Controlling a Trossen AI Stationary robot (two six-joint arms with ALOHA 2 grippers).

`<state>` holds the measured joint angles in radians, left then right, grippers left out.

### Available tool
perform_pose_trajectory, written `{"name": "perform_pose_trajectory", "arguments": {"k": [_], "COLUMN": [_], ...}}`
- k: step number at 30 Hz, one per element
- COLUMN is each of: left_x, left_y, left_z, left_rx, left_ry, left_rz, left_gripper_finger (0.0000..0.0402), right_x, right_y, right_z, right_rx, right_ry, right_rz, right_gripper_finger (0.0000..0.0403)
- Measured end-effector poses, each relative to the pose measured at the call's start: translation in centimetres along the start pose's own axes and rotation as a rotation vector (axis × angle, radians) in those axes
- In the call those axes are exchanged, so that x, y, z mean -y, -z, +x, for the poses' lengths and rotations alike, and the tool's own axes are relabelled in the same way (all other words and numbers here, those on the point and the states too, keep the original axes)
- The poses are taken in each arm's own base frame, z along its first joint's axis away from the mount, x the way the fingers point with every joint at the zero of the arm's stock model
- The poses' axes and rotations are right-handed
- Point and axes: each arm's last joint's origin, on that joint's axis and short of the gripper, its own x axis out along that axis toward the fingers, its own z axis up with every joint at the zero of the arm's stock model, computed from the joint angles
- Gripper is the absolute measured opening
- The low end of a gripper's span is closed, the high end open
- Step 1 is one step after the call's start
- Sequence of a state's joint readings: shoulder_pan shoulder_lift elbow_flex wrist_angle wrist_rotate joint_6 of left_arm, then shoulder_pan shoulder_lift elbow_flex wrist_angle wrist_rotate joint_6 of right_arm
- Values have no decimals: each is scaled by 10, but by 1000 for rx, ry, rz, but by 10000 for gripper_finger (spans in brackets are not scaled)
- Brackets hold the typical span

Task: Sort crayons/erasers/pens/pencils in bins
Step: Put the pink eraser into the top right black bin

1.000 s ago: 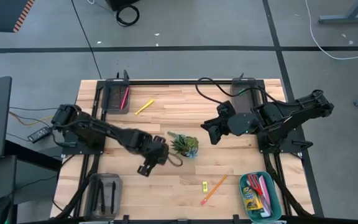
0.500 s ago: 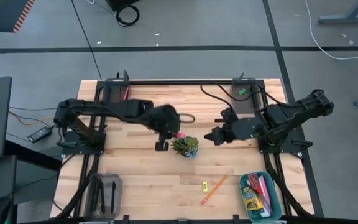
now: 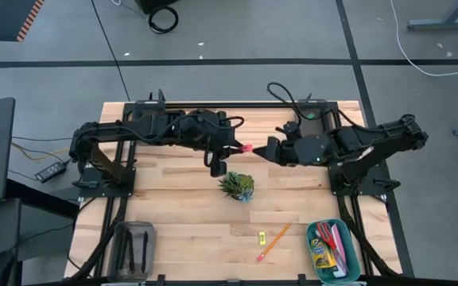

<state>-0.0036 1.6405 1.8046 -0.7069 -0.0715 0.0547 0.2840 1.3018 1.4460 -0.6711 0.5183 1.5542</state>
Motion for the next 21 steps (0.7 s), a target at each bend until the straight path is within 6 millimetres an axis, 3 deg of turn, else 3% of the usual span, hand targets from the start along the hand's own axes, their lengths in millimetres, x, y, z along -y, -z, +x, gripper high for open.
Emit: {"name": "perform_pose_trajectory", "arguments": {"k": [10,21], "left_x": [0,0], "left_y": [-1,-3], "left_z": [0,0], "left_rx": [15,32], "left_ry": [-3,-3], "left_rz": [0,7], "left_gripper_finger": [67,64], "right_x": [2,-2], "right_y": [-16,-14], "right_z": [8,13], "right_rx": [9,-10], "right_ry": [27,-12], "right_rz": [22,34], "right_gripper_finger": [129,129]}}
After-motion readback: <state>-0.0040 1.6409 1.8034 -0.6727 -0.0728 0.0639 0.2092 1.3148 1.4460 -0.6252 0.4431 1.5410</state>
